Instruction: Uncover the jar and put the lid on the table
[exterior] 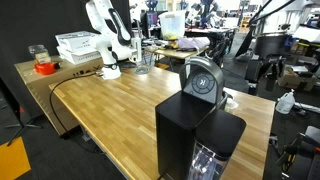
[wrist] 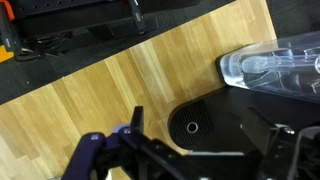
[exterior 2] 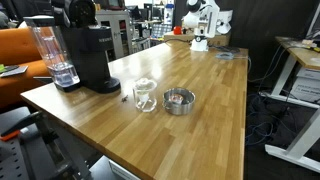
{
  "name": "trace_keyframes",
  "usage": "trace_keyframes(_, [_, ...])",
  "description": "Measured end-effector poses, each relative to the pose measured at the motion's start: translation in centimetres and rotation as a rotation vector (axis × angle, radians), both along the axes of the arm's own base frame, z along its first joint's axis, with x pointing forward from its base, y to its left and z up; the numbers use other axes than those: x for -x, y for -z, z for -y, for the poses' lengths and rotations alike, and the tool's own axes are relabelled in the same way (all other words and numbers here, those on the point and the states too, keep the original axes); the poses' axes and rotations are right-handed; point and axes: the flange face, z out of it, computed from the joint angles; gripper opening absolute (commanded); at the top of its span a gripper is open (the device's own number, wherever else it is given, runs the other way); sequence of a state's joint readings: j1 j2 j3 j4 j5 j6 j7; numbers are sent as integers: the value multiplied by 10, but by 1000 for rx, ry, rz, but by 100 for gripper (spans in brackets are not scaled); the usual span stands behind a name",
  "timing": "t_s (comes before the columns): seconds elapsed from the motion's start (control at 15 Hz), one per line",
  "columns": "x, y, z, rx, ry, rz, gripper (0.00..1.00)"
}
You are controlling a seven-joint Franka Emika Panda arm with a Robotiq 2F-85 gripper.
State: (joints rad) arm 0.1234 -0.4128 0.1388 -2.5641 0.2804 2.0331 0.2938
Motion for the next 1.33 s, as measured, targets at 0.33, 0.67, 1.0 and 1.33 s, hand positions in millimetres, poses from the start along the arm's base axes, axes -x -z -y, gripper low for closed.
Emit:
trace_keyframes(0.33, [-3,0,10,31,8,11,100])
trace_keyframes(0.67, [-19,-9,46,63,108,68,100])
trace_keyframes(1.0, [-29,-13,70,56,220,111,100])
trace_keyframes(1.33, [-29,-13,69,57,223,112,100])
